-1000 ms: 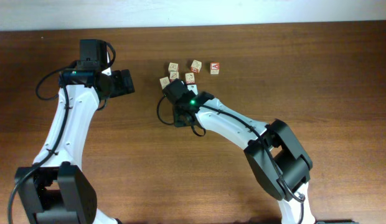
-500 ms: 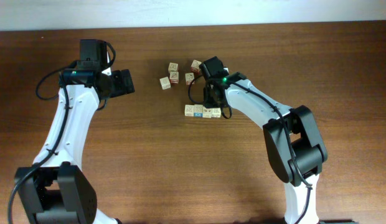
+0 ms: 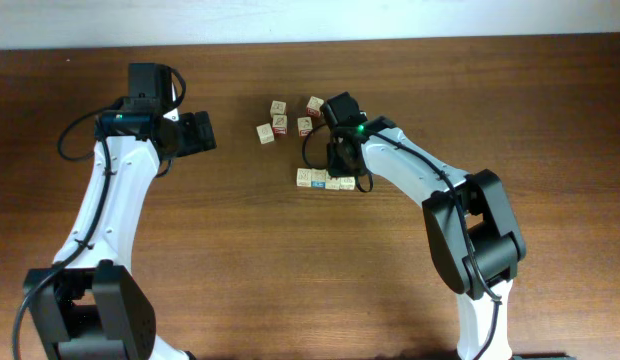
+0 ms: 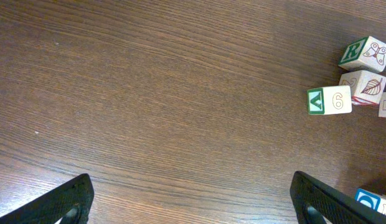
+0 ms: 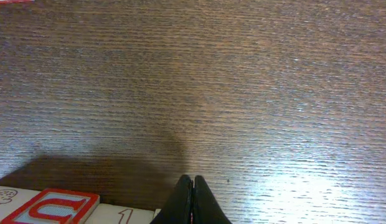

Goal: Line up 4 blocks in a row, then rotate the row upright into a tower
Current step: 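Bring the left and right grippers to opposite ends of the block row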

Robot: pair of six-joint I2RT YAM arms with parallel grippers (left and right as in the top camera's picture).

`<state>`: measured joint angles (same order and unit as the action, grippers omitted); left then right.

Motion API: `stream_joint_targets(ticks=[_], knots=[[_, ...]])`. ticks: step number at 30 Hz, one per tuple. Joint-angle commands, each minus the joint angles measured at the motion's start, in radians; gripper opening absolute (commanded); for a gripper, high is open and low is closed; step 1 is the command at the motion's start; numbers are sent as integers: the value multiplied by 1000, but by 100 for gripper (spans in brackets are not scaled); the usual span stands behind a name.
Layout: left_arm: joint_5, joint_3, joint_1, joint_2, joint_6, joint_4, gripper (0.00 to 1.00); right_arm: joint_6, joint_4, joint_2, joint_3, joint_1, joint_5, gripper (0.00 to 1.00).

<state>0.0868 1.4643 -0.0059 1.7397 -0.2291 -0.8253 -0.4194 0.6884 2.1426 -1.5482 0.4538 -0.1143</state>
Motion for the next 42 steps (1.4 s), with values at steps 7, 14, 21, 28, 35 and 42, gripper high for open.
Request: stream_joint_targets(ticks=[7, 14, 21, 28, 35, 42], knots=[[8, 10, 2, -1, -10, 2, 99, 34, 33, -108, -236, -101, -16, 15], [3, 10, 2, -1, -10, 10, 99, 322, 521, -292, -210, -450, 602, 17], [-524, 4, -111, 200, 228, 22, 0, 166, -311, -288, 465, -402, 810, 4], [-761, 4, -145, 452, 393, 198, 0, 96, -439, -222, 520, -330, 722, 4], [-861, 4, -171, 460, 301, 208, 0, 96, -435, -222, 520, -330, 703, 4], [-850, 4, -171, 460, 213, 185, 0, 96, -435, -222, 520, -330, 704, 4]])
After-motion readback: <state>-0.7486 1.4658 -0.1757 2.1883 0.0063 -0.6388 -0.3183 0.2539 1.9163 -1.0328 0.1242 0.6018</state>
